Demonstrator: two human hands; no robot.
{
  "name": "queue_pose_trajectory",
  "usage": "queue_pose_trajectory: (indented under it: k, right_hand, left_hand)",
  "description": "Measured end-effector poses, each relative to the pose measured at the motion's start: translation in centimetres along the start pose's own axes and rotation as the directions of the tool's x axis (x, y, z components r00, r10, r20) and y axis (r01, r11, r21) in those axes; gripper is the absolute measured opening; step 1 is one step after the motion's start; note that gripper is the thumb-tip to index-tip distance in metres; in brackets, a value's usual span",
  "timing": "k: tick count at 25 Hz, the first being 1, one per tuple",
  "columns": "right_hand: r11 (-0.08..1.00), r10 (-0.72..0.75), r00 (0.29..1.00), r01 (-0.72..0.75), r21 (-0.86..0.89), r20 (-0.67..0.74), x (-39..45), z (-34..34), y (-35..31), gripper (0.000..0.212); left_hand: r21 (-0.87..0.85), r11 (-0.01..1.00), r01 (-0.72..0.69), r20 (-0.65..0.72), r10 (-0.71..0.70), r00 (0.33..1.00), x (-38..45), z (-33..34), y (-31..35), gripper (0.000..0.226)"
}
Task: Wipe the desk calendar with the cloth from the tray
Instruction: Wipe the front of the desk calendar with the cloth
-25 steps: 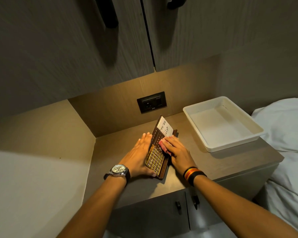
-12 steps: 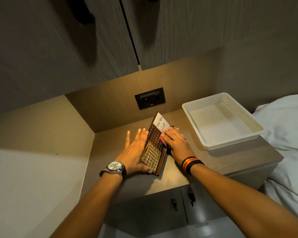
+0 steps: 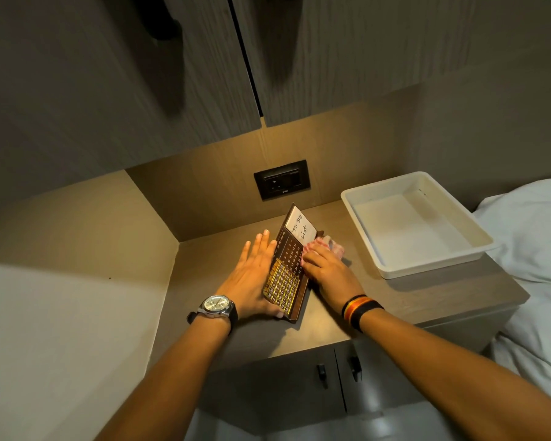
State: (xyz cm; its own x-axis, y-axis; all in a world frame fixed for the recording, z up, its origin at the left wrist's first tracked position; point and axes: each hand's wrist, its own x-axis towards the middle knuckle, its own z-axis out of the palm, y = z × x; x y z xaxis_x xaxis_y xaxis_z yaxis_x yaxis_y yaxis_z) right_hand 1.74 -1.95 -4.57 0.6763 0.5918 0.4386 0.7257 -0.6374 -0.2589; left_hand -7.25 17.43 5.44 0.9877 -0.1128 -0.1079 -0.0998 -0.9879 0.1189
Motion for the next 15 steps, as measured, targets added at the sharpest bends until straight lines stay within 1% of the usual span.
queue_pose_trajectory:
  k: [2,4,5,7,9,10,12,14,15]
  right_hand:
    - [0.996,-0.084,0.996,0.084,0.025,0.017,-2.2,0.4,-0.7,0.051]
    - [0.994,-0.102,0.995,0.102,0.036,0.016,-1.4,-0.4,-0.3,0.050]
    - [0.997,-0.063,0.998,0.062,0.042,0.016,-0.4,-0.9,0.0,0.049]
    - [0.994,0.076,0.995,-0.080,0.075,0.057,0.7,-1.5,0.3,0.048]
    - [0.983,0.154,0.986,-0.159,0.094,0.062,0.2,-1.1,-0.5,0.051]
    - [0.985,0.147,0.988,-0.151,0.079,0.054,-0.6,-0.8,-1.0,0.053]
    - [0.998,0.041,0.998,-0.043,0.042,0.055,-2.9,-0.4,-2.1,0.056]
    - [0.996,-0.065,0.995,0.061,0.059,0.073,-4.3,-0.8,-2.5,0.053]
    - [0.992,-0.086,0.994,0.080,0.095,0.067,-4.3,-1.4,-2.3,0.051]
  left_hand:
    - [-0.004,1.000,-0.005,-0.004,0.005,1.000,0.0,0.0,-0.1,0.152]
    - [-0.005,1.000,-0.005,-0.004,0.005,1.000,0.0,0.0,-0.1,0.152]
    - [-0.007,1.000,-0.004,-0.001,0.004,1.000,0.0,-0.1,0.0,0.152]
    - [-0.016,1.000,0.006,0.004,-0.006,1.000,-0.1,0.0,0.0,0.152]
    - [-0.022,1.000,0.017,0.002,-0.017,1.000,-0.1,0.1,0.1,0.152]
    - [-0.022,1.000,0.018,-0.004,-0.018,1.000,-0.1,0.1,0.0,0.152]
    - [-0.012,1.000,0.013,-0.008,-0.013,1.000,-0.1,0.1,0.0,0.153]
    - [-0.002,1.000,0.011,-0.008,-0.011,1.000,-0.2,0.0,0.1,0.153]
    - [-0.004,1.000,0.012,-0.007,-0.012,1.000,-0.3,0.0,0.2,0.154]
